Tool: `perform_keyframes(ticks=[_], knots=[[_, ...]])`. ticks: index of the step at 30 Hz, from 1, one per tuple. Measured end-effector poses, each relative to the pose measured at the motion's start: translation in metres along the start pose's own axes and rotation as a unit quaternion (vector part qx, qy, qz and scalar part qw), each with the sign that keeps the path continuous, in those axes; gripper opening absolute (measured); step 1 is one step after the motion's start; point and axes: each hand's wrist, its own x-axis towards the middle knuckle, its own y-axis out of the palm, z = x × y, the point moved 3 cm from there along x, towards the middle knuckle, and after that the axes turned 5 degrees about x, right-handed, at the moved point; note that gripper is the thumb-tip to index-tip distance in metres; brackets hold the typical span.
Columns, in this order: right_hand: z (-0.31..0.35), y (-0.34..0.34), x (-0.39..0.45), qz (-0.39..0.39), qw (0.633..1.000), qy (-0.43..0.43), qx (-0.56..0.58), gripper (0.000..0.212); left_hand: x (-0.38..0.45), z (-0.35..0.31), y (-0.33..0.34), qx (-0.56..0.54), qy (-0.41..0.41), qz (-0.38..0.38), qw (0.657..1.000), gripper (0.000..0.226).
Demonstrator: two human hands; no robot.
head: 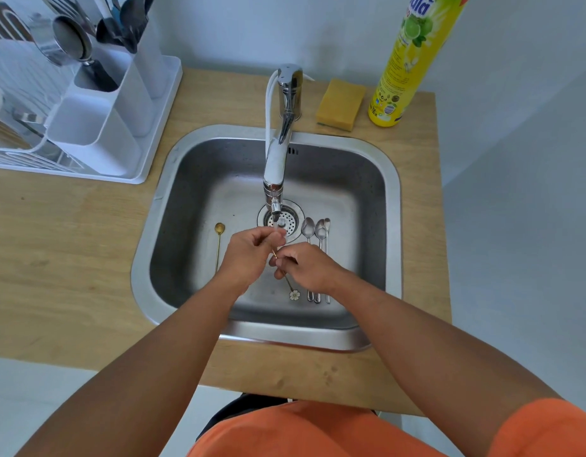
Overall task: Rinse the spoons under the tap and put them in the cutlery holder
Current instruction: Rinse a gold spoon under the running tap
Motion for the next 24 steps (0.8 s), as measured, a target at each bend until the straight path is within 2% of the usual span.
perform_keyframes(ticks=[5, 11, 14, 16, 18, 21, 24], knots=[[-0.001, 0.001, -0.001, -0.016, 1.0, -0.003, 0.025, 0.021, -0.001, -0.002, 0.0, 0.158, 0.069, -0.008, 0.985, 0.023], [-0.003, -0.001, -0.006, -0.04, 0.999, 0.017, 0.016, 0.019, -0.005, 0.001, 0.0, 0.099, 0.009, 0.017, 0.995, 0.035], [-0.005, 0.001, -0.008, -0.049, 0.998, 0.027, 0.027, 0.019, -0.006, 0.0, 0.001, 0.102, 0.01, 0.004, 0.995, 0.026], [-0.005, 0.0, -0.008, -0.054, 0.998, 0.03, 0.034, 0.019, -0.006, 0.0, 0.0, 0.129, 0.028, -0.032, 0.991, 0.011], [-0.004, -0.001, -0.008, -0.059, 0.997, 0.03, 0.034, 0.018, -0.009, -0.001, -0.003, 0.165, 0.042, -0.068, 0.983, 0.008], [-0.003, -0.001, -0.008, -0.066, 0.996, 0.029, 0.045, 0.014, -0.011, -0.006, -0.005, 0.203, 0.05, -0.095, 0.973, 0.029], [0.0, 0.0, -0.008, -0.077, 0.994, 0.026, 0.072, 0.007, -0.012, -0.011, -0.005, 0.187, 0.03, -0.102, 0.977, 0.042]])
